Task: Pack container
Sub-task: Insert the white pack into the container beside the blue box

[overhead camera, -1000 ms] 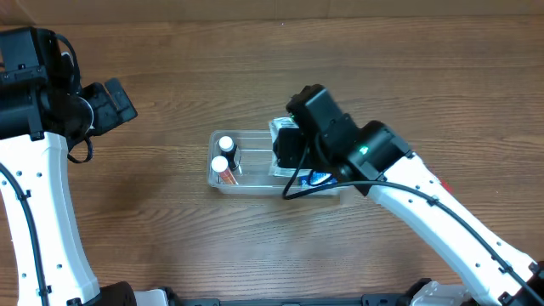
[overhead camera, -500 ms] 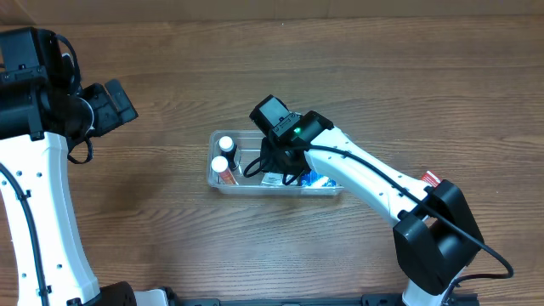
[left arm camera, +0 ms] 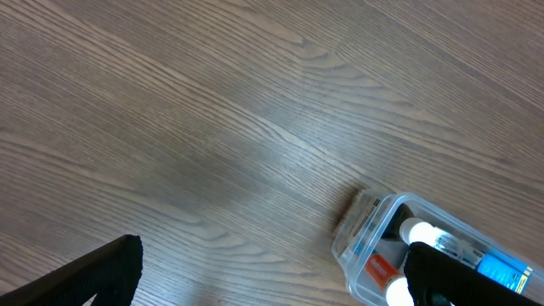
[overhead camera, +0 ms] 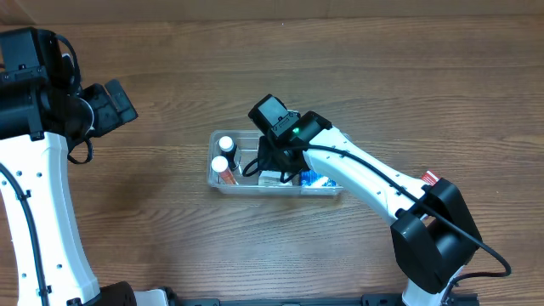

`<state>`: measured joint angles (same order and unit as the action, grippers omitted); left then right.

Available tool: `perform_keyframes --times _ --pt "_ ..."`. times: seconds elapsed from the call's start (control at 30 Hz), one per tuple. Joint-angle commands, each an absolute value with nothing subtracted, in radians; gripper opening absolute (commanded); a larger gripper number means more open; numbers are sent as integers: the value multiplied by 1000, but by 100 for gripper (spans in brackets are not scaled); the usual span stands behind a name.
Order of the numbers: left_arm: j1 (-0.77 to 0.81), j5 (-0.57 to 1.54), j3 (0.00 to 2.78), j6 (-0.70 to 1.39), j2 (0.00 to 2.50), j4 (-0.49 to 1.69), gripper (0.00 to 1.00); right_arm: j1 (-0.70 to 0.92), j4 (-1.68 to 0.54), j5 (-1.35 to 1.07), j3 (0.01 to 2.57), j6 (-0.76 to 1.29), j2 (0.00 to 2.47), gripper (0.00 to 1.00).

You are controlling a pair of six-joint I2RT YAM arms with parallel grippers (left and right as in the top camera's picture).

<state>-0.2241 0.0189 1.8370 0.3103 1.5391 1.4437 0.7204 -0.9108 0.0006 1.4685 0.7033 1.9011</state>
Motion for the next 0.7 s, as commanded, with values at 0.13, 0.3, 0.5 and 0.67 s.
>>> perform_keyframes --times 0.13,0.3,0.5,0.67 --pt "-226 19 1832 291 1536 1444 100 717 -902 15 1487 658 1905 4" --pt "-226 19 1832 291 1536 1444 100 717 -913 61 1484 659 1950 4" --pt "-226 19 1832 291 1536 1458 100 717 -891 101 1424 659 2072 4" --pt "-226 19 1832 290 1536 1464 100 717 -897 105 1426 657 2082 4"
